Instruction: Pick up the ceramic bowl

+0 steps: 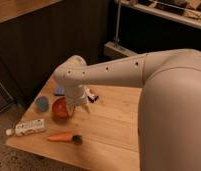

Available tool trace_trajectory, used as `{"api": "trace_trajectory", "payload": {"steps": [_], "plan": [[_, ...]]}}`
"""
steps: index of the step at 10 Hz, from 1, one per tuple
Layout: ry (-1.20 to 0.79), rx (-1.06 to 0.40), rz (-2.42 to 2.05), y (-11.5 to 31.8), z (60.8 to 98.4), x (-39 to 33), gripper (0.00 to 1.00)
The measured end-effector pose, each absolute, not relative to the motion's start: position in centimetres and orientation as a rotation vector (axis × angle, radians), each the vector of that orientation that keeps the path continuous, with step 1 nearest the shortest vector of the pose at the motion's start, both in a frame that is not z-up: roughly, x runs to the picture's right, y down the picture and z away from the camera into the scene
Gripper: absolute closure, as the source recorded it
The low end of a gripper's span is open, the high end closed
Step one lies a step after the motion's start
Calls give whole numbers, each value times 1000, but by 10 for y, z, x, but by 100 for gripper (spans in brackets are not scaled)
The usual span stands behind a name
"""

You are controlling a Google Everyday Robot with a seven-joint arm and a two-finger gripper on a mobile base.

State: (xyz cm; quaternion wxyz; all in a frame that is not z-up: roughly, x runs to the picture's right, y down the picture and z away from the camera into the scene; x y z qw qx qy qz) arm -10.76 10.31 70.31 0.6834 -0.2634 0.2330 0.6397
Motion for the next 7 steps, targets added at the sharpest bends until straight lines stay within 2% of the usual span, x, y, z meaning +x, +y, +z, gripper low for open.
{"api": "trace_trajectory", "payload": {"steps": [3,7], "plan": [[516,-594,1449,94,706,-109,35],[497,-572,1502,39,748,-105,35]]}}
